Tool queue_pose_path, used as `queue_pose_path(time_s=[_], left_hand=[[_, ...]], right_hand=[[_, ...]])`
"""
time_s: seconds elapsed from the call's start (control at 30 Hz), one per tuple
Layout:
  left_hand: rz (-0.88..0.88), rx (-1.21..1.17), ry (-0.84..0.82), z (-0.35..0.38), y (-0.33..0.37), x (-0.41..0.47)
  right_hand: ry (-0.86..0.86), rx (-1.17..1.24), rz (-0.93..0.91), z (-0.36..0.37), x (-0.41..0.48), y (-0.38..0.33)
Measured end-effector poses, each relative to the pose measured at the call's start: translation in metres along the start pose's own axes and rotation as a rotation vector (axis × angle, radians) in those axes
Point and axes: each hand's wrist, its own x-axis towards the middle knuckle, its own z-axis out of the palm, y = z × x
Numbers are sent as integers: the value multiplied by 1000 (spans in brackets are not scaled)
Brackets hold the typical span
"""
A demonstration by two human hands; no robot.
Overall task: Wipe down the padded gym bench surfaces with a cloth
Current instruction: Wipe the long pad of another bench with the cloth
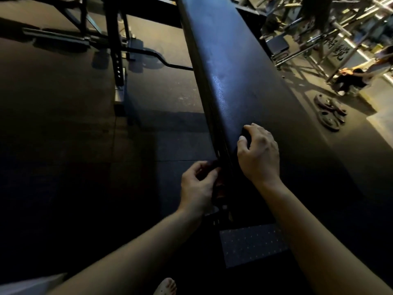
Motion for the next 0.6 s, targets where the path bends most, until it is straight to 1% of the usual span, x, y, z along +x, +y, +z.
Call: queue_pose_path(time_s=[0.07, 0.17, 0.27, 0.33, 0.37, 0.5, 0.57, 0.6], left_hand=[[103, 80, 61, 6, 12, 30], [137, 106, 108, 12, 21, 62], [95, 107, 86, 8, -2, 25], [70, 116, 8, 2, -10, -4], [71, 133, -6, 1, -8, 0], [141, 183, 106, 11, 23, 71], [145, 198, 96, 15, 24, 54], [142, 202, 45, 12, 19, 32]], right_hand=[[-1, -1, -5, 0, 0, 0], [17, 2, 0, 0, -2, -1], [29, -1, 15, 2, -1, -2], [31, -6, 19, 3, -1, -1], [35, -7, 23, 3, -1, -2], [42, -10, 38, 2, 0, -4], [48, -5, 42, 2, 0, -5], [51, 3, 44, 2, 0, -5]])
